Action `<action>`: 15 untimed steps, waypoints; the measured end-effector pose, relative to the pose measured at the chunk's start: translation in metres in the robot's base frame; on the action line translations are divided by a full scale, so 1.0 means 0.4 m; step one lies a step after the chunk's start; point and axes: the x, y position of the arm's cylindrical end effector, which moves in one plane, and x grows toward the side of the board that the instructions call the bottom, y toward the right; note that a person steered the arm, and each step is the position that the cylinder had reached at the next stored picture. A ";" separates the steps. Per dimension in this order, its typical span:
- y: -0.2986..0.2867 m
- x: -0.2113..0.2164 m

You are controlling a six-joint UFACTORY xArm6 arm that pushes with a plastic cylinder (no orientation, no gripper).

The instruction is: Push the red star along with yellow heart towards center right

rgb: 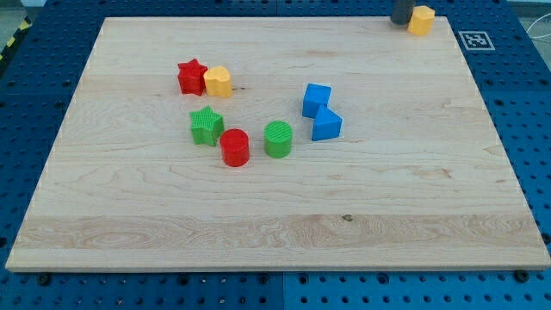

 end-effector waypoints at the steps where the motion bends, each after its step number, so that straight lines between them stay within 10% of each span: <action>1: 0.034 0.000; 3: -0.085 0.017; 9: -1.041 0.122; 12: -1.041 0.531; 15: -0.889 0.398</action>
